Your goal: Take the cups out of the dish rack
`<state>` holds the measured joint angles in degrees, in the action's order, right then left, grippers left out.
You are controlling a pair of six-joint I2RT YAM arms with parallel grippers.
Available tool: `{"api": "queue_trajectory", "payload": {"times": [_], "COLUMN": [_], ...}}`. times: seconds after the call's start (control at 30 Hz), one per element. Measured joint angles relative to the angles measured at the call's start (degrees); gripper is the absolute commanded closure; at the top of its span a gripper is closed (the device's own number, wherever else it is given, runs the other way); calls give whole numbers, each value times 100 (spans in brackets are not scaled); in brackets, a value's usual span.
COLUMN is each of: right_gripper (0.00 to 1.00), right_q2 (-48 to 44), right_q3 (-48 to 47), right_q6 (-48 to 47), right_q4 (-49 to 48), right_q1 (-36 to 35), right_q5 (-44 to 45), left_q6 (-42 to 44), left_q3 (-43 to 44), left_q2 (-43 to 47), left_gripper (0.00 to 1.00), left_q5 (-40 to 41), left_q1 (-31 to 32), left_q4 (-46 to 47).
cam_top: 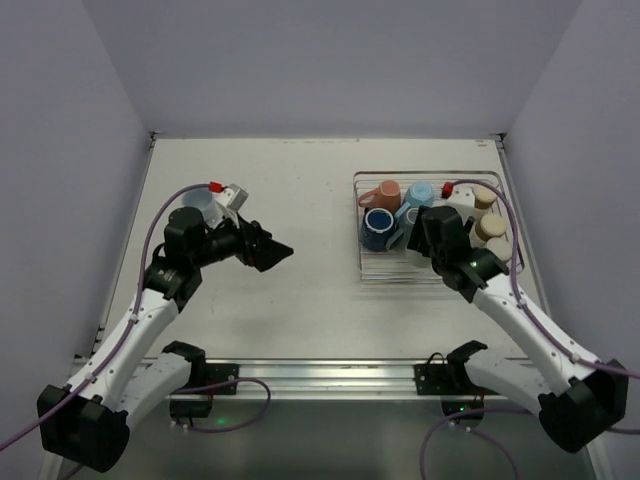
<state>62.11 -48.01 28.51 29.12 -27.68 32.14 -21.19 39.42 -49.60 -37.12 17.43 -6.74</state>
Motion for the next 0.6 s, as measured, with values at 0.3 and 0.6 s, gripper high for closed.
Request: {"api": "queue_trajectory", "payload": {"times": [0.3, 0.6], "right_gripper": [78, 77], "right_q2": [-2212, -2146], "right_q3": [35, 874], "right_q6": [79, 1381], "right_q4": [-59, -2618], "right_q1": [0, -177], "right_q5": [-911, -3989], "left_q6": [-1307, -2924], "left_q3": [-514, -1126], "left_q2": [-302, -841], "left_gripper": [4, 10], "left_q5": [-863, -1049], "left_q1": [46, 800], "left_q4": [1620, 3469]}}
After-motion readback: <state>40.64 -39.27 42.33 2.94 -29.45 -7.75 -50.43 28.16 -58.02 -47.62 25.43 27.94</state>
